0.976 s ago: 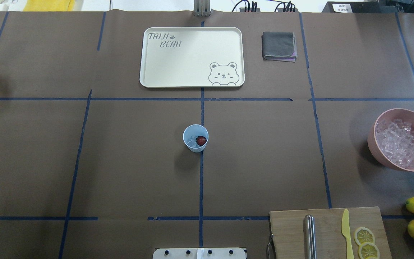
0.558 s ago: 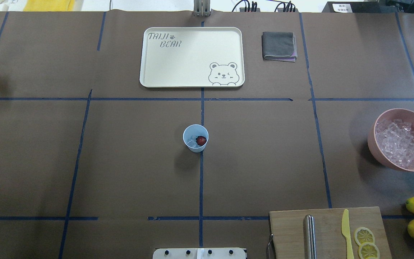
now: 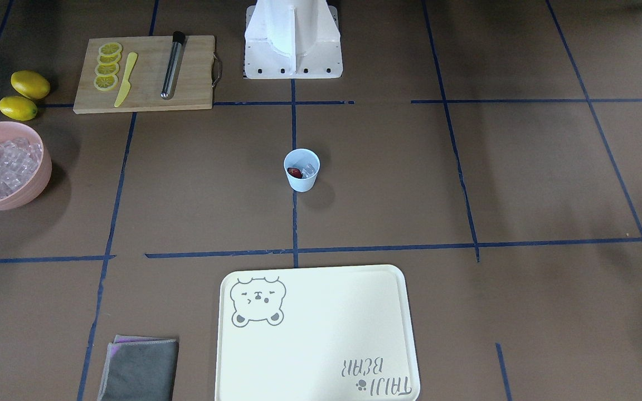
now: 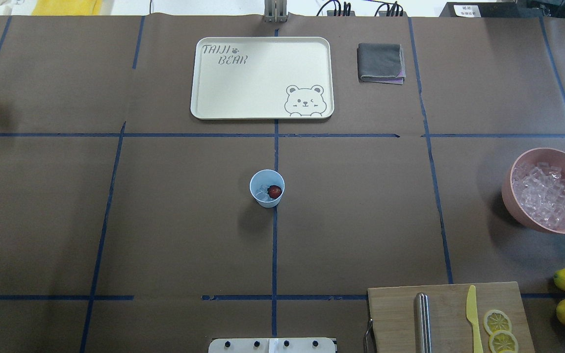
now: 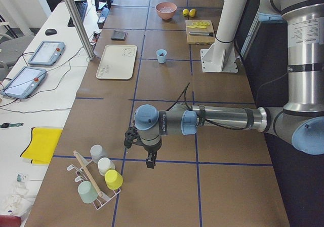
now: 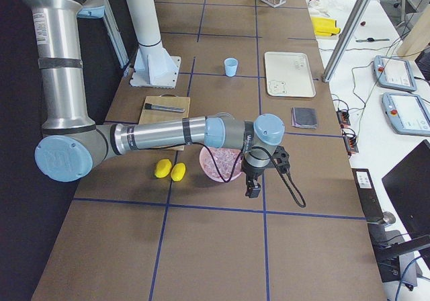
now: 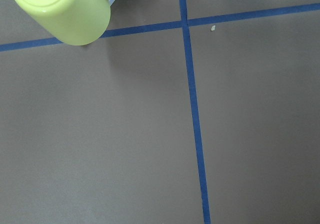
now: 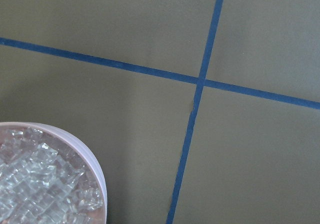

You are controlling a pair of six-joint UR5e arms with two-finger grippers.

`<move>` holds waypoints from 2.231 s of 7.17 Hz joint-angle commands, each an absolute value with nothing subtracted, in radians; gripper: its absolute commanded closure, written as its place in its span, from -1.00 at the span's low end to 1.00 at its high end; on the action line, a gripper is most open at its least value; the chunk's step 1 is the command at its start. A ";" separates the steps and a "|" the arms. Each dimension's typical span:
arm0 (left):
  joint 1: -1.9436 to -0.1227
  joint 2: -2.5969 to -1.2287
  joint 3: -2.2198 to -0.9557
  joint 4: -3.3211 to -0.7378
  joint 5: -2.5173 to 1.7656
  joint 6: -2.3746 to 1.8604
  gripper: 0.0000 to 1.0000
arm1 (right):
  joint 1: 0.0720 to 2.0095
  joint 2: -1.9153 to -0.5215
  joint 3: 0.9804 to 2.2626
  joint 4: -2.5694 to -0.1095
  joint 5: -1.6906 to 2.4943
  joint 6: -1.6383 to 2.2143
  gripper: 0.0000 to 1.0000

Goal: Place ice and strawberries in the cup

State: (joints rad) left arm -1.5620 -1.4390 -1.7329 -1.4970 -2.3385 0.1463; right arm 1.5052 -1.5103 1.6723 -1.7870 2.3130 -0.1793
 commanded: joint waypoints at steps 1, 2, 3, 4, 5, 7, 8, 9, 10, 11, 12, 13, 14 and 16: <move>-1.562 -1.439 -1.733 -1.490 -2.336 0.141 -1.00 | 1.506 -1.511 1.667 -1.789 2.315 -0.179 -0.99; -1.562 -1.439 -1.732 -1.489 -2.336 0.143 -1.00 | 1.506 -1.511 1.666 -1.789 2.316 -0.178 -0.99; -1.562 -1.439 -1.727 -1.489 -2.336 0.143 -1.00 | 1.506 -1.516 1.664 -1.789 2.318 -0.178 -0.99; -1.562 -1.439 -1.726 -1.489 -2.336 0.143 -1.00 | 1.506 -1.522 1.673 -1.789 2.316 -0.178 -0.99; -1.562 -1.439 -1.723 -1.489 -2.336 0.143 -1.00 | 1.508 -1.532 1.675 -1.789 2.316 -0.178 -0.99; -1.562 -1.439 -1.723 -1.489 -2.336 0.143 -1.00 | 1.511 -1.539 1.675 -1.789 2.313 -0.163 -0.99; -1.562 -1.439 -1.721 -1.489 -2.335 0.143 -1.00 | 1.522 -1.543 1.675 -1.789 2.313 -0.123 -1.00; -1.562 -1.439 -1.721 -1.489 -2.335 0.143 -1.00 | 1.526 -1.552 1.675 -1.787 2.312 -0.086 -1.00; -1.562 -1.439 -1.720 -1.489 -2.335 0.143 -1.00 | 1.534 -1.554 1.675 -1.787 2.312 -0.083 -0.99; -1.562 -1.439 -1.720 -1.489 -2.335 0.143 -1.00 | 1.545 -1.560 1.675 -1.787 2.312 -0.084 -0.99; -1.562 -1.439 -1.718 -1.489 -2.333 0.143 -1.00 | 1.548 -1.566 1.675 -1.776 2.312 -0.083 -0.99; -1.562 -1.439 -1.718 -1.489 -2.333 0.143 -1.00 | 1.548 -1.566 1.675 -1.773 2.312 -0.084 -1.00; -1.562 -1.439 -1.718 -1.488 -2.333 0.143 -1.00 | 1.548 -1.566 1.675 -1.773 2.312 -0.084 -1.00; -1.560 -1.439 -1.718 -1.486 -2.335 0.144 -1.00 | 1.548 -1.565 1.677 -1.773 2.312 -0.084 -0.99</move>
State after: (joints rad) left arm -1.5612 -1.4389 -1.7185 -1.4871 -2.3342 0.1430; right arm 1.5477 -1.5658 1.6755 -1.7736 2.3117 -0.0843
